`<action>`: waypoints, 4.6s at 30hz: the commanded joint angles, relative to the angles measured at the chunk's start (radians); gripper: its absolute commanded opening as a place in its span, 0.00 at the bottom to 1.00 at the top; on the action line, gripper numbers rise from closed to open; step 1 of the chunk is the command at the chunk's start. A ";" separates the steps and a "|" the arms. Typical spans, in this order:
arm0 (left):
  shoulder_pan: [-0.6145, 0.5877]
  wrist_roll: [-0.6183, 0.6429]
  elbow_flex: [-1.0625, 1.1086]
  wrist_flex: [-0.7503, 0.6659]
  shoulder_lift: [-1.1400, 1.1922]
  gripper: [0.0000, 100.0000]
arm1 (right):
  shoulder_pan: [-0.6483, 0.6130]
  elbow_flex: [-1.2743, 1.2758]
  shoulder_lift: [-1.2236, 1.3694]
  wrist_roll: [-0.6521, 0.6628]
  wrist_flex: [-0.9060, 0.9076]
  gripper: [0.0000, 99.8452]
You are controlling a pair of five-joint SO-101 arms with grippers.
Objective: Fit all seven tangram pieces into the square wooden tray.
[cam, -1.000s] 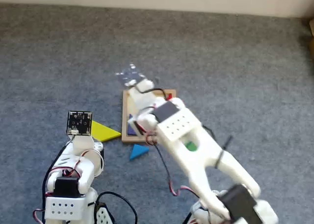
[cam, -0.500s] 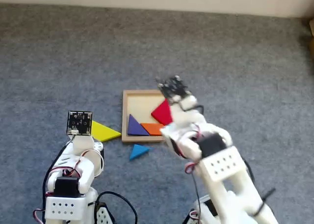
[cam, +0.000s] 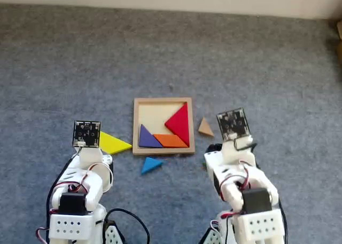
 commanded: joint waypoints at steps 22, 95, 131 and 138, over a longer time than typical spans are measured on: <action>0.008 -0.008 0.022 0.002 -0.024 0.01 | 0.047 0.305 -0.331 0.009 -0.045 0.03; -0.156 -1.197 -1.164 0.399 1.285 0.27 | 0.073 0.493 -0.329 0.008 0.008 0.03; -0.054 -1.533 -1.247 -0.137 1.948 0.27 | 0.070 0.493 -0.331 0.008 0.007 0.03; -0.165 -1.531 -1.293 -0.061 1.985 0.27 | 0.070 0.493 -0.331 0.008 0.007 0.03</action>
